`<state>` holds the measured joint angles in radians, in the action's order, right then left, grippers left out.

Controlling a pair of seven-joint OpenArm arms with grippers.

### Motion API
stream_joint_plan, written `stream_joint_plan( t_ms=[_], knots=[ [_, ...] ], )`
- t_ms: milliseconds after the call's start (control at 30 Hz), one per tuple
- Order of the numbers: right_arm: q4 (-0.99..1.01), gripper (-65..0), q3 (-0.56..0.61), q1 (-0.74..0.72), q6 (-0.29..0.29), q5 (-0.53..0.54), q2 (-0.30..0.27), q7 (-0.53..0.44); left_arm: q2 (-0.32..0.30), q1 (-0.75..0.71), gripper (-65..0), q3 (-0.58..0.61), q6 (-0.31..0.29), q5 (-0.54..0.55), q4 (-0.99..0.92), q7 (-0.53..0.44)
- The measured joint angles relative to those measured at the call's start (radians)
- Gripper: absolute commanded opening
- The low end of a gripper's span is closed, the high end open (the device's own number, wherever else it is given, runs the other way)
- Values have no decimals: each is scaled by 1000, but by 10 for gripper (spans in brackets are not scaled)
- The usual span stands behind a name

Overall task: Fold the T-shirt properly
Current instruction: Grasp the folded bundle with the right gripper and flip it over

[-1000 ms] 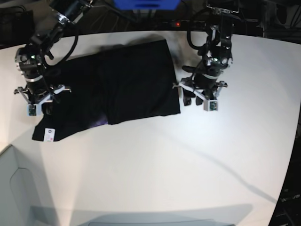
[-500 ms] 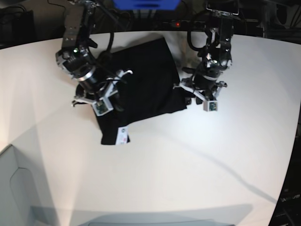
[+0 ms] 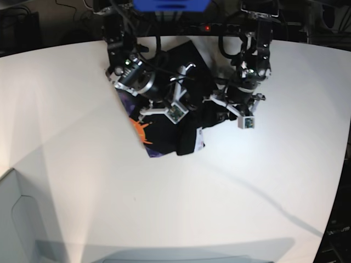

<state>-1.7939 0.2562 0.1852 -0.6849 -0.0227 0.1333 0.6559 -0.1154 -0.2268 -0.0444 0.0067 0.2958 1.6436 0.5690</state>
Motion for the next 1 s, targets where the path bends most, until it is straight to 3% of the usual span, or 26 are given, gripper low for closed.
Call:
stream_joint_plan(
  t_ms=[167,367,567,633,833,1000],
  knots=[
    [61,-650,35,-34,0,3,0,-3,0,-18,-407,-16,1,2,13,2],
    [64,-650,25,-47,0,2,-3,-1,11,-123,-407,-145,11,-8,203,3],
    [64,-650,26,-57,0,3,-3,-3,22,-241,-412,-141,-4,3,235,0],
    [60,-650,26,-57,0,2,-3,-1,51,-249,-440,-144,4,0,192,3],
    [58,-650,31,-55,0,3,-3,-2,95,-223,-650,-142,-3,3,97,-32],
    [56,-650,81,-52,0,0,-26,-2,88,-165,-650,-113,-4,6,53,-7]
  ],
)
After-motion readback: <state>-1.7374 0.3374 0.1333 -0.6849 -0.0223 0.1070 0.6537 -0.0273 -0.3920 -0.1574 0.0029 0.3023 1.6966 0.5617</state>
